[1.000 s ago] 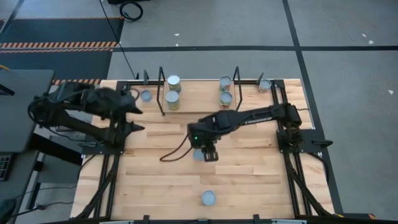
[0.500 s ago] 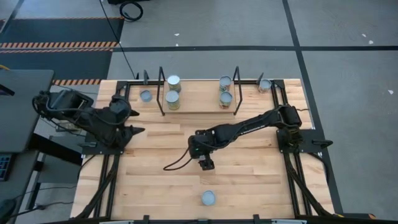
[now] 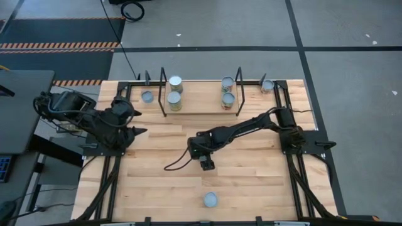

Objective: Pick and place cans onto a shelf
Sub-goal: Put the yellow can on the shelf aligned with the light green can

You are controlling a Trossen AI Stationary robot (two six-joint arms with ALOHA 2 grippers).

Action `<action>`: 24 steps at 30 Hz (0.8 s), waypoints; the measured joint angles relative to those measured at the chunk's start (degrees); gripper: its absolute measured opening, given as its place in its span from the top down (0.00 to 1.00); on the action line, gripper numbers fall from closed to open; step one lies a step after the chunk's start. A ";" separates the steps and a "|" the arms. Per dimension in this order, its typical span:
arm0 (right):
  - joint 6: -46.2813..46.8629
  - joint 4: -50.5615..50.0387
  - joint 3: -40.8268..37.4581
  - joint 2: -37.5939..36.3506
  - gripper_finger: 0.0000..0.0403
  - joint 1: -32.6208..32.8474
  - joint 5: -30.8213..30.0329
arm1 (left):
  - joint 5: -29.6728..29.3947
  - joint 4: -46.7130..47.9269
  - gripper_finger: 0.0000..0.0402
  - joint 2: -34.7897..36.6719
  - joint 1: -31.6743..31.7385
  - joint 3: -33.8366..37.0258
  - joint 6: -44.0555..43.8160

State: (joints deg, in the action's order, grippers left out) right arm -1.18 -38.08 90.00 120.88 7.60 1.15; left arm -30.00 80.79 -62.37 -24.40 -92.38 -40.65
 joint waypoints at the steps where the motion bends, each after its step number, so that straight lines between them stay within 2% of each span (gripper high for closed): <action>1: 0.00 -0.10 0.00 0.00 0.02 -0.10 -0.04 | -0.02 0.09 0.14 0.00 -0.03 0.00 0.44; 7: -0.65 -0.97 0.00 0.00 0.06 -0.62 2.10 | -1.31 -0.02 0.14 -0.27 -0.01 0.00 2.12; 19: -2.21 2.55 -2.69 0.00 0.19 -0.57 2.69 | -2.14 0.09 0.14 -0.24 -0.01 0.00 5.47; 24: -0.29 -0.33 -0.33 -0.08 0.24 -1.27 2.17 | -2.14 0.09 0.14 -0.08 -0.01 0.00 8.19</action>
State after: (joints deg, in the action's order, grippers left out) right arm -1.47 -38.40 89.67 120.80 6.33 3.32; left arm -32.14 80.88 -62.44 -24.40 -92.38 -32.47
